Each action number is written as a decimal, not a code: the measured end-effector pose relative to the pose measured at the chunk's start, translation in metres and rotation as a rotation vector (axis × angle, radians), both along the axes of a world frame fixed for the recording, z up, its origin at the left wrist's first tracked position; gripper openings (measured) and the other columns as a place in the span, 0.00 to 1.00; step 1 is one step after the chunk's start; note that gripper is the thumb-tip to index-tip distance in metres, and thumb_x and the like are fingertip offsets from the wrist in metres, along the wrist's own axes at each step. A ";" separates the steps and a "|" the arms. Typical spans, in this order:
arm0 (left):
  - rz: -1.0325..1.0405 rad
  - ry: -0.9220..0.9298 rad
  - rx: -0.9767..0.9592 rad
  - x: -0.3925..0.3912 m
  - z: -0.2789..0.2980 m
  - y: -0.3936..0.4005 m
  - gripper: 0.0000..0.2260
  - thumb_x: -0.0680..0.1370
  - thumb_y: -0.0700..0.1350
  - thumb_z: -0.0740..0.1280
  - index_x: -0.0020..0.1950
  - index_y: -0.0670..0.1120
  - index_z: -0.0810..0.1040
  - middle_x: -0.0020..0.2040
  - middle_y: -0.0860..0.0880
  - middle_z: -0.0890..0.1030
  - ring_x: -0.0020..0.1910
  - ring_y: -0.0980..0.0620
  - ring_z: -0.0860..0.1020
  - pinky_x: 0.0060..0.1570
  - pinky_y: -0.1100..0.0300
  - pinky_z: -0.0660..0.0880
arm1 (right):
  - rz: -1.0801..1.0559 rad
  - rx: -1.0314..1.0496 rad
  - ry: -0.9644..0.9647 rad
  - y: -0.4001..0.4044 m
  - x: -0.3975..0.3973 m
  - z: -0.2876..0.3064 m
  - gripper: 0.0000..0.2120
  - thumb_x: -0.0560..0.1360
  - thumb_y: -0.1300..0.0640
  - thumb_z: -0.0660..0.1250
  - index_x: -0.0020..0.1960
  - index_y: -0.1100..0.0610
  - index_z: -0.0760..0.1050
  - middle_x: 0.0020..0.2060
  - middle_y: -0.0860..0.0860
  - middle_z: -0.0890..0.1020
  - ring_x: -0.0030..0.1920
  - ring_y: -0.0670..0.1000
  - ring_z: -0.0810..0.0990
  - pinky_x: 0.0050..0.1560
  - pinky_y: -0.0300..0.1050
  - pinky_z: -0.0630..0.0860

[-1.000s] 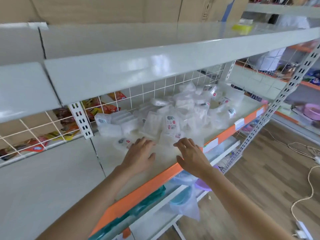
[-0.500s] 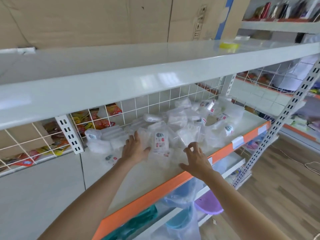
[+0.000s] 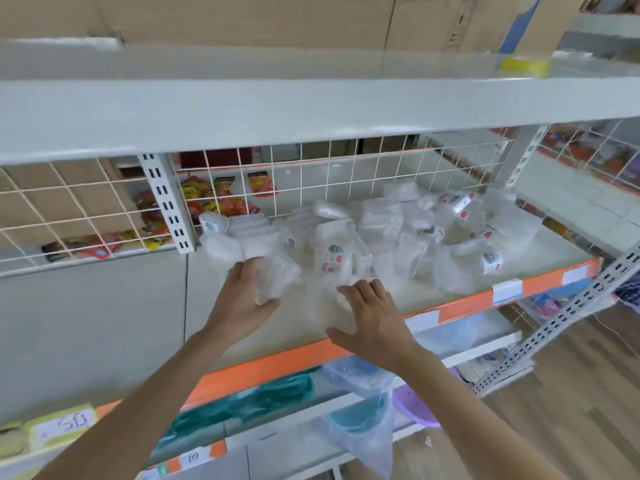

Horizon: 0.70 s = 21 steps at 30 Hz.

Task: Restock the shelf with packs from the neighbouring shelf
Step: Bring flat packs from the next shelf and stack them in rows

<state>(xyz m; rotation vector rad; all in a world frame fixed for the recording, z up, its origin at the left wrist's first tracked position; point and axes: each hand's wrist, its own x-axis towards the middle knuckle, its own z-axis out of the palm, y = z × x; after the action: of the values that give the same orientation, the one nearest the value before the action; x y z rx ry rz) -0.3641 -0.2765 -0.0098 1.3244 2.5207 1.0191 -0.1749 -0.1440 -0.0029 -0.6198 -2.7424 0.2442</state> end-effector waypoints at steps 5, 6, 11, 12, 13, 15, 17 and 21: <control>0.165 -0.018 -0.109 0.006 -0.013 -0.085 0.32 0.69 0.42 0.72 0.70 0.48 0.63 0.59 0.47 0.67 0.60 0.48 0.69 0.57 0.59 0.67 | 0.237 -0.116 -0.109 -0.046 -0.047 -0.010 0.36 0.63 0.36 0.56 0.62 0.59 0.69 0.54 0.55 0.72 0.52 0.58 0.73 0.51 0.51 0.68; 0.217 -0.019 -0.112 0.006 -0.013 -0.100 0.32 0.69 0.41 0.72 0.70 0.47 0.63 0.59 0.47 0.68 0.60 0.48 0.70 0.57 0.59 0.67 | 0.273 -0.128 -0.128 -0.055 -0.055 -0.013 0.37 0.63 0.36 0.53 0.64 0.59 0.68 0.55 0.55 0.70 0.54 0.57 0.71 0.53 0.50 0.66; 0.439 -0.016 -0.080 0.000 -0.009 -0.183 0.31 0.69 0.41 0.73 0.69 0.43 0.65 0.59 0.43 0.69 0.55 0.42 0.74 0.55 0.55 0.70 | 0.488 -0.131 -0.166 -0.115 -0.099 -0.013 0.27 0.68 0.47 0.65 0.62 0.60 0.67 0.56 0.56 0.69 0.56 0.57 0.68 0.55 0.47 0.66; 0.472 -0.016 -0.068 -0.001 -0.009 -0.199 0.31 0.69 0.42 0.74 0.69 0.43 0.65 0.59 0.44 0.68 0.54 0.41 0.75 0.54 0.54 0.72 | 0.524 -0.116 -0.164 -0.128 -0.107 -0.012 0.26 0.69 0.49 0.66 0.61 0.60 0.67 0.56 0.55 0.69 0.56 0.57 0.68 0.55 0.48 0.66; 0.501 -0.015 -0.054 -0.002 -0.009 -0.214 0.31 0.69 0.42 0.74 0.68 0.43 0.65 0.59 0.44 0.67 0.52 0.41 0.75 0.53 0.53 0.72 | 0.550 -0.093 -0.154 -0.141 -0.115 -0.011 0.25 0.68 0.49 0.66 0.61 0.60 0.67 0.55 0.55 0.70 0.55 0.57 0.69 0.54 0.49 0.67; 0.550 -0.003 -0.023 -0.006 -0.010 -0.242 0.31 0.68 0.42 0.74 0.68 0.43 0.66 0.59 0.44 0.66 0.53 0.41 0.75 0.53 0.54 0.72 | 0.581 -0.047 -0.122 -0.166 -0.129 -0.008 0.25 0.67 0.48 0.65 0.59 0.60 0.69 0.53 0.55 0.72 0.54 0.58 0.70 0.53 0.50 0.68; 0.563 0.010 0.003 -0.014 -0.012 -0.271 0.31 0.68 0.42 0.75 0.68 0.42 0.66 0.59 0.43 0.66 0.55 0.41 0.74 0.54 0.57 0.70 | 0.597 -0.038 -0.123 -0.193 -0.142 -0.003 0.25 0.68 0.48 0.65 0.59 0.60 0.68 0.54 0.54 0.71 0.56 0.57 0.69 0.54 0.50 0.66; 0.601 -0.002 0.007 -0.033 -0.010 -0.336 0.30 0.68 0.41 0.74 0.67 0.43 0.66 0.60 0.44 0.66 0.59 0.43 0.70 0.55 0.57 0.68 | 0.575 -0.053 -0.102 -0.260 -0.164 -0.003 0.24 0.68 0.49 0.68 0.59 0.60 0.68 0.54 0.55 0.71 0.56 0.58 0.70 0.54 0.52 0.68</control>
<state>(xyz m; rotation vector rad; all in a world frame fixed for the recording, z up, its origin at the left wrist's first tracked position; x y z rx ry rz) -0.3966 -0.6120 -0.0202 0.5535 2.9843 1.1060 -0.3393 -0.4038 -0.0060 0.1671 -2.9582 0.4235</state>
